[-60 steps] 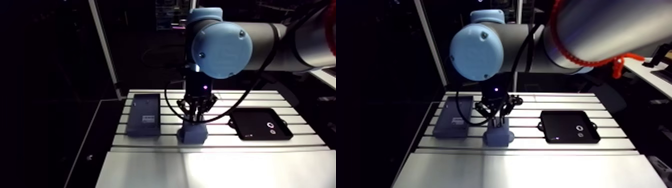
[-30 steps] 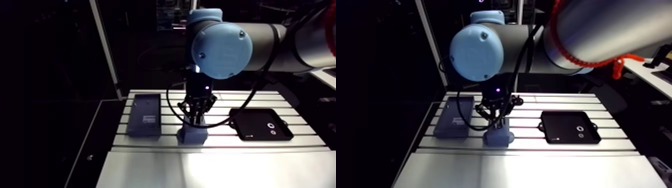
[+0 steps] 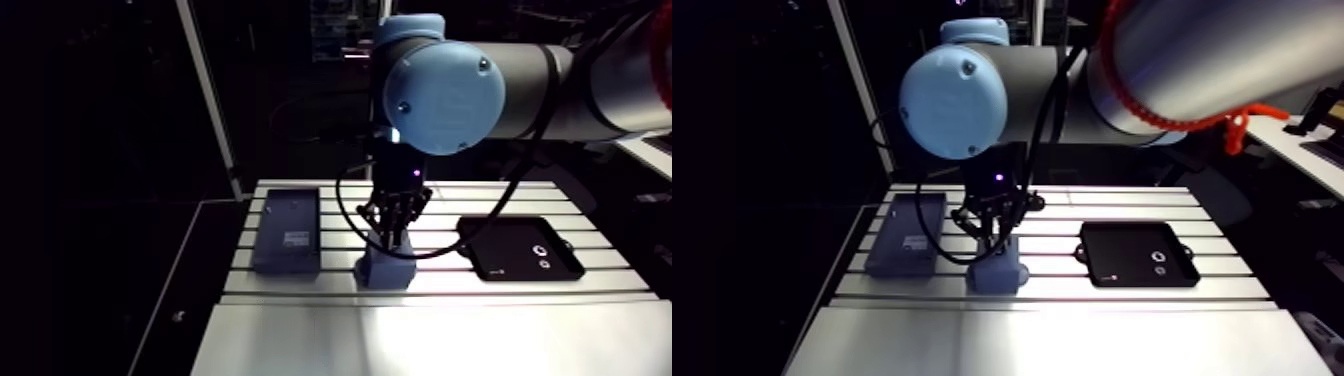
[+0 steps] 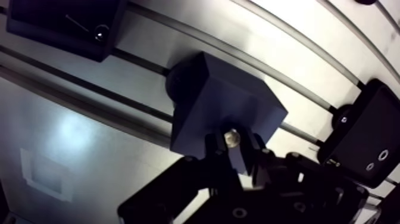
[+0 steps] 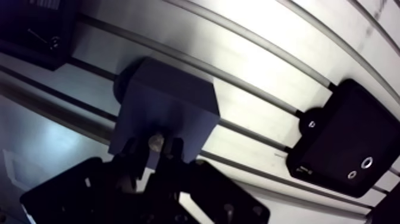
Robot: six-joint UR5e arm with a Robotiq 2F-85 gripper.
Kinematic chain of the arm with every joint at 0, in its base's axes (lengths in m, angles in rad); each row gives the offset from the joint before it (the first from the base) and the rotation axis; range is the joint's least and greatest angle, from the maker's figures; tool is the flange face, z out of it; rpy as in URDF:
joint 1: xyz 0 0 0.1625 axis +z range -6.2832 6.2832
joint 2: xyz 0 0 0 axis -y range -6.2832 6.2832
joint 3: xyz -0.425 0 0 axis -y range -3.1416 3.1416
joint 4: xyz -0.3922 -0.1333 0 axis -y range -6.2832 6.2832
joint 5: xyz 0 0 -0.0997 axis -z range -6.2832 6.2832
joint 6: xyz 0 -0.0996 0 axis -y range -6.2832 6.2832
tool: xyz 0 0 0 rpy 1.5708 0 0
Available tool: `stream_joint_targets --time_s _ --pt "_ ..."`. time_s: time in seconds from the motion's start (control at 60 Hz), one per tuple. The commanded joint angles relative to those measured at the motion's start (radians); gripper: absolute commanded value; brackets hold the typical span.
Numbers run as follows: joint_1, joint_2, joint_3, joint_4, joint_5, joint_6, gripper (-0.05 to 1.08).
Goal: Pick up the M10 bolt and insert it into the hex recess until seated.
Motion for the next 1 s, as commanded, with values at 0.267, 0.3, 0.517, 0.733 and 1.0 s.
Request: stream_joint_targets --time_s 0.267,0.3,0.517,0.733,1.0 --pt "0.002 -0.005 0.002 0.006 -0.001 -0.094 0.74" --pt "0.002 -0.005 0.002 0.008 0.0 -0.103 0.74" --pt "0.005 -0.004 -0.001 0.008 -0.001 -0.138 0.74" --pt "0.008 -0.002 -0.003 0.008 -0.004 -0.152 0.74" --pt "0.01 -0.002 -0.005 0.006 -0.016 -0.181 0.14"
